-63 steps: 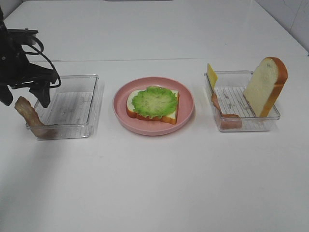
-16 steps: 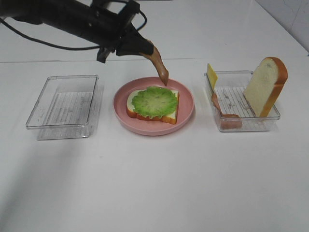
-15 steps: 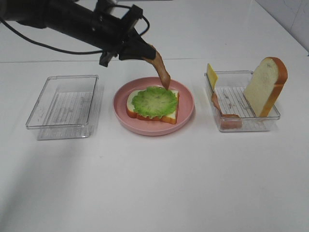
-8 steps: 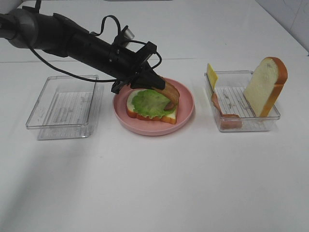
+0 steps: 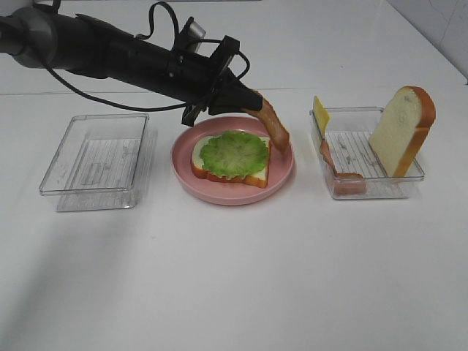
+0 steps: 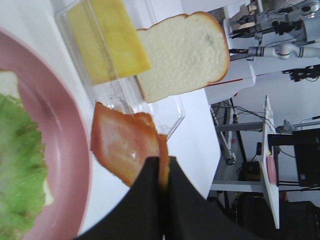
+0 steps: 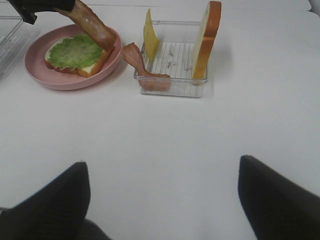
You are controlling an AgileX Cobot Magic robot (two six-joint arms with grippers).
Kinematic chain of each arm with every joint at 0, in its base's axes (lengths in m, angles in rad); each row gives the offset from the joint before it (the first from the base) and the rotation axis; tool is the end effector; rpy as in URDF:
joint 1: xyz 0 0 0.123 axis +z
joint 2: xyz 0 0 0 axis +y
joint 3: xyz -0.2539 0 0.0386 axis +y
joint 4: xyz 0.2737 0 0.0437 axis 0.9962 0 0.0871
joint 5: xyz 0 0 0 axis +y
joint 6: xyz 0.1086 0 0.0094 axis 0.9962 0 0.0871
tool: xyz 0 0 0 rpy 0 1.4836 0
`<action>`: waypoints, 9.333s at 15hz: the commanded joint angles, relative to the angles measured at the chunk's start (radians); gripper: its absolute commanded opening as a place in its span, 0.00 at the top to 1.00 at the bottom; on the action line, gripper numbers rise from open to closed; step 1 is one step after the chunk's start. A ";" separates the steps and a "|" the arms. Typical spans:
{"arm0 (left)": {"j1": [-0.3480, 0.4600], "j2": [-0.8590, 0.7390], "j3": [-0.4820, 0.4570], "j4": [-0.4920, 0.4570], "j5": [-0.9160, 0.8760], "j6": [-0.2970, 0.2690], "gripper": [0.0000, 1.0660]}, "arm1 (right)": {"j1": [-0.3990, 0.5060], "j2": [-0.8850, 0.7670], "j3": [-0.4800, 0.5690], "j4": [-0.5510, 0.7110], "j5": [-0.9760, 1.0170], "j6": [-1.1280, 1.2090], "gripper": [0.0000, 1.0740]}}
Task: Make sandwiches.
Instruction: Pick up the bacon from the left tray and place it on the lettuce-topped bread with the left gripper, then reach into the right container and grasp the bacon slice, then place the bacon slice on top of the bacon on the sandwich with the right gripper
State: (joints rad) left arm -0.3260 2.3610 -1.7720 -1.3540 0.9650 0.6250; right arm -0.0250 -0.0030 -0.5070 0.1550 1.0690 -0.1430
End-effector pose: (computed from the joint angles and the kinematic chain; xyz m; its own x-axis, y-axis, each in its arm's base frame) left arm 0.4499 -0.2445 0.1118 -0.9634 -0.0175 -0.2674 0.2313 0.4494 -0.8629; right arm 0.0603 0.0133 0.2839 -0.4422 -0.0563 -0.8951 -0.1264 0.9920 0.0001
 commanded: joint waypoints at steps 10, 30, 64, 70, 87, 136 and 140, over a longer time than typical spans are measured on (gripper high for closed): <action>0.029 -0.004 -0.001 0.434 -0.121 -0.224 0.84 | -0.006 -0.014 0.002 0.004 -0.008 0.006 0.27; 0.029 -0.378 -0.190 1.383 0.230 -0.595 0.21 | -0.006 -0.014 0.002 0.004 -0.008 0.006 0.27; 0.028 -2.259 1.267 1.443 0.090 -0.720 0.21 | -0.006 1.260 -0.654 0.086 -0.074 -0.033 0.30; 0.028 -2.378 1.272 1.442 0.084 -0.720 0.21 | 0.182 1.628 -0.934 0.025 0.039 0.039 0.30; 0.028 -2.390 1.272 1.449 0.083 -0.720 0.21 | 0.285 2.096 -1.093 0.021 -0.056 0.158 0.44; 0.028 -2.390 1.272 1.450 0.082 -0.720 0.21 | 0.285 2.131 -1.091 1.170 -0.091 -0.506 1.00; 0.028 -2.390 1.272 1.450 0.082 -0.720 0.21 | 0.285 2.239 -1.091 1.357 -0.052 -0.580 1.00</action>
State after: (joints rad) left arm -0.2970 -0.0050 -0.5040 0.0890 1.0540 -0.0890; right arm 0.2590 2.2440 -1.5960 1.4940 1.0040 -0.6980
